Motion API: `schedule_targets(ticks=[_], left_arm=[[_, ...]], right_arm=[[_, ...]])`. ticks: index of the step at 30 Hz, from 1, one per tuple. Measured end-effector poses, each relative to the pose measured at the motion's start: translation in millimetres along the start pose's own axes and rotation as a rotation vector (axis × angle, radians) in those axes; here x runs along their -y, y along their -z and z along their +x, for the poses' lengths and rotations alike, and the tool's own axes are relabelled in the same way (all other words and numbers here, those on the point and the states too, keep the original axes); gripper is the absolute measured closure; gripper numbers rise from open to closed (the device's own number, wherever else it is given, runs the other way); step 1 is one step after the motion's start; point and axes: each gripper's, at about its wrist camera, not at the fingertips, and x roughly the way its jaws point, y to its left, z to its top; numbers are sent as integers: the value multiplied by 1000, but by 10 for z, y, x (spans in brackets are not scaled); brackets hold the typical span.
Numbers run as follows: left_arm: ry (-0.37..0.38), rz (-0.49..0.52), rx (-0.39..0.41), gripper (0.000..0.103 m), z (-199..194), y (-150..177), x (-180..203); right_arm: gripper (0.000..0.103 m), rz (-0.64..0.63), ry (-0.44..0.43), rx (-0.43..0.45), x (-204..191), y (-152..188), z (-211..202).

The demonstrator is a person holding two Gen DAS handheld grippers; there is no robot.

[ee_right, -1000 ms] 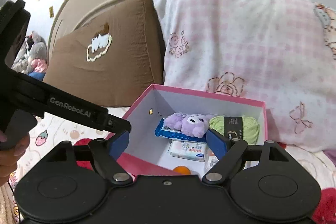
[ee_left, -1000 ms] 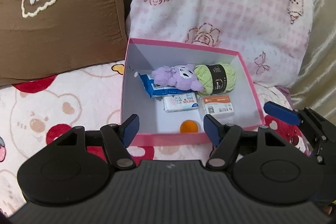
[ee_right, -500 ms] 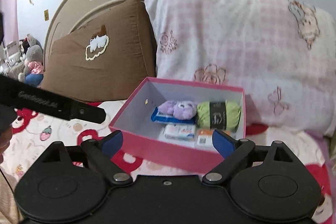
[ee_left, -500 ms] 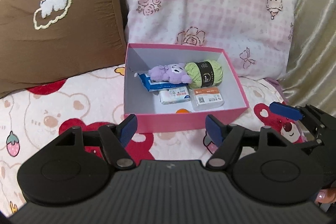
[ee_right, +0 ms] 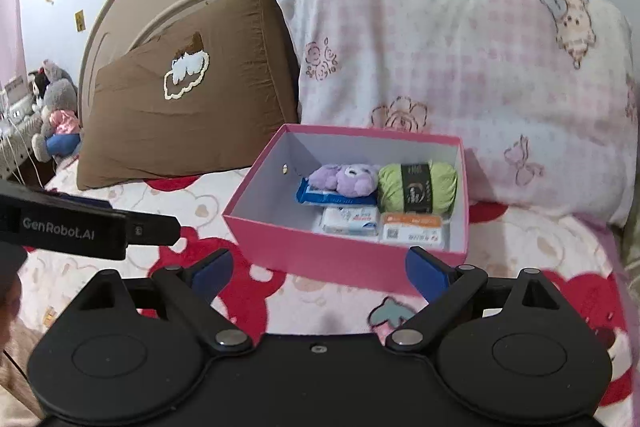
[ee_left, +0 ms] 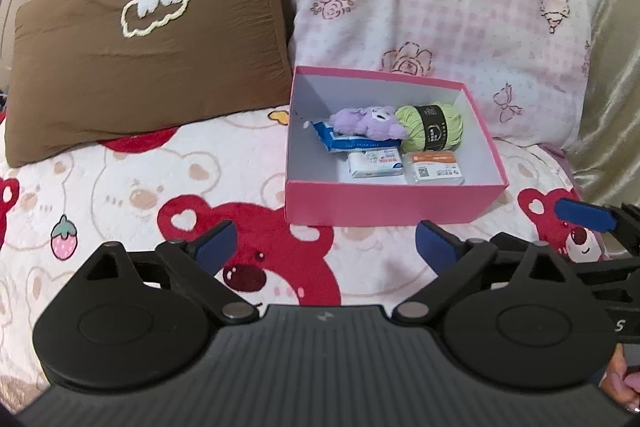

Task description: Organize objects

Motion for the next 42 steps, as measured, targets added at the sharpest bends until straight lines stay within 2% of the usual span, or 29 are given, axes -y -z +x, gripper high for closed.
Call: schedule_targets(ticks=[2,3,6,12,19,23,27,31,36,40,42], left_arm=[[-8,14,-18,4,-24,39,21],[-12,31,-17,3,-53,64,48],[-4,71,16,0,-141,146,123],[13,38,-41,0,-127,185,143],[-53,50,-78,0,-75,263,172],[-55,46,-94,0,-34,318,149],[-61,57,-91,0,-26,365,119],[-59,44,-105,0,5,355,81],[-108,61,-131,0,62,344,88],[-168,71,-101,0,86,370,92],[-141,54,-126,0,133,378,68]], right_arm=[[5,20,11,-8,-6,36,-13],[0,27,22,-16,-7,56,-16],[0,55,77,-69,21,102,26],[0,126,112,-118,155,170,35],[0,91,138,-106,90,225,-120],[0,90,146,-125,60,268,-129],[0,44,112,-146,-20,307,-149],[0,25,145,-144,-65,336,-152],[0,35,143,-152,-69,366,-157],[0,0,166,-136,-100,375,-187],[0,-6,158,-130,-95,386,-193]])
